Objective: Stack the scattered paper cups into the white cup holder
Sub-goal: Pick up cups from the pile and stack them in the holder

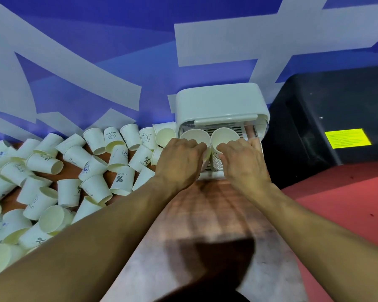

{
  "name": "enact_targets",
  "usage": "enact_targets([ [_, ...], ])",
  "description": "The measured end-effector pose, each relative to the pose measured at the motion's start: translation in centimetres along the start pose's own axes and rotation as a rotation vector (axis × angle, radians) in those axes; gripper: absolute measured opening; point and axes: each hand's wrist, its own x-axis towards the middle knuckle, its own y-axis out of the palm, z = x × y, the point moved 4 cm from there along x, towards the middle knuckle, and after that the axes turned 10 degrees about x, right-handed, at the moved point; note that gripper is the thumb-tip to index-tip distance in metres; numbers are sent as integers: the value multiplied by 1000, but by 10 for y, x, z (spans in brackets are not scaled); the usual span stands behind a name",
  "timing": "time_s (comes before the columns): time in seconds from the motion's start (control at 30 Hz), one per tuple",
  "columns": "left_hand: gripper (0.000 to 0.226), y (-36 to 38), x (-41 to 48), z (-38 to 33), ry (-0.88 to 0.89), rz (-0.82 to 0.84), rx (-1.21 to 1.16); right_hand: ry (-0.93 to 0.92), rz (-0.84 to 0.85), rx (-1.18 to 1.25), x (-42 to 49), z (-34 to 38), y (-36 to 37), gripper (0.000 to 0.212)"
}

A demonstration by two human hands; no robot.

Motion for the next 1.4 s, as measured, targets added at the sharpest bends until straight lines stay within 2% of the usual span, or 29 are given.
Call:
enact_targets([
  [0.13, 7, 16, 5, 0, 6, 91, 12, -3, 47, -23, 2, -5, 18, 4],
  [0.3, 5, 40, 6, -1, 56, 180, 16, 14, 83, 49, 4, -6, 32, 31],
  [0.77, 19, 56, 4, -4, 47, 239, -25, 104, 204, 84, 4, -10, 49, 21],
  [0.87, 19, 51, -1, -7, 80, 195, 50, 93, 139, 78, 4, -3, 39, 18],
  [0.97, 21, 38, -14, -4, 30, 101, 28, 77, 37, 108, 2, 13, 24, 22],
  [1.1, 24, 17, -40, 4, -50, 57, -4, 4, -26, 143, -1, 50, 4, 23],
  [1.4, 26, -19, -134, 44, -285, 31, 5, -177, 64, 216, -32, 143, 5, 29],
])
